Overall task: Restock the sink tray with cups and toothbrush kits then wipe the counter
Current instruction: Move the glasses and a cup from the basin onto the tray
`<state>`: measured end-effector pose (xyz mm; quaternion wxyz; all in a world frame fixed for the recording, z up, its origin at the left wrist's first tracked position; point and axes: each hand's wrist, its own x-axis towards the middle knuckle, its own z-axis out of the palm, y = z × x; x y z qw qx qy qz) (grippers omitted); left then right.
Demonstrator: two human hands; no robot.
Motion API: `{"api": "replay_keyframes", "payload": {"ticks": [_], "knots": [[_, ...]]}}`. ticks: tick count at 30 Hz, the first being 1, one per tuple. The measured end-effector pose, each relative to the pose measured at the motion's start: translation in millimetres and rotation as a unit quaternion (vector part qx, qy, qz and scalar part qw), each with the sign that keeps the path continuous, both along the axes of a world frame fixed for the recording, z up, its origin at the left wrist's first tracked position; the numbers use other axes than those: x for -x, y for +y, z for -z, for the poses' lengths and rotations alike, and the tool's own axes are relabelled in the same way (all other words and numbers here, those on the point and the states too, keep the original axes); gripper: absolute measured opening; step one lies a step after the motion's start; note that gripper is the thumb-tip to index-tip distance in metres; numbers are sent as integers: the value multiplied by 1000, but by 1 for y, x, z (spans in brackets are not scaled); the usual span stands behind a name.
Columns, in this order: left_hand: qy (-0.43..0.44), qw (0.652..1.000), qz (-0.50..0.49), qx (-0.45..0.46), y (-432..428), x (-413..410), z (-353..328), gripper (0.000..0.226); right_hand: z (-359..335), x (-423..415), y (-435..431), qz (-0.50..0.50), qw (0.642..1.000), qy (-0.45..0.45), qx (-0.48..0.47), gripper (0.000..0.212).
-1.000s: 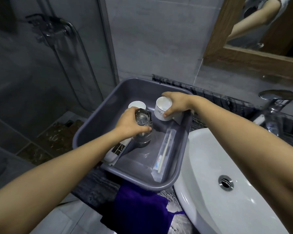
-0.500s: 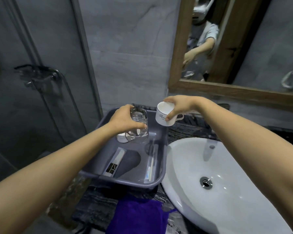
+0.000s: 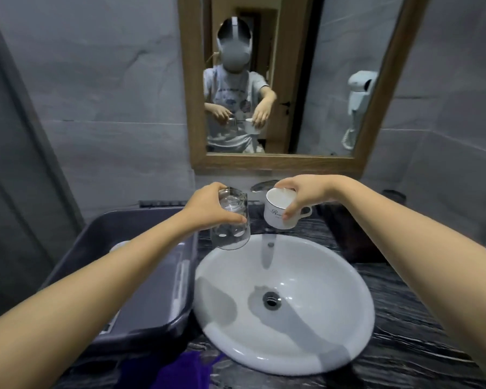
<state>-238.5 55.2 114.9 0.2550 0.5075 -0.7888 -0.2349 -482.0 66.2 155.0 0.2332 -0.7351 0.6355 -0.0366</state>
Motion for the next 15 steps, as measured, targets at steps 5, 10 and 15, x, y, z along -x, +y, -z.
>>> {"api": "replay_keyframes", "payload": {"ticks": [5, 10, 15], "knots": [[-7, 999, 41, -10, 7, 79, 8, 86, 4, 77, 33, 53, 998, 29, 4, 81], [-6, 998, 67, -19, 12, 159, 25, 88, 15, 154, 62, 79, 996, 36, -5, 69], [-7, 997, 71, -36, 9, 224, 44, 89, 34, 216, 84, 100, 995, 19, -22, 55]]}}
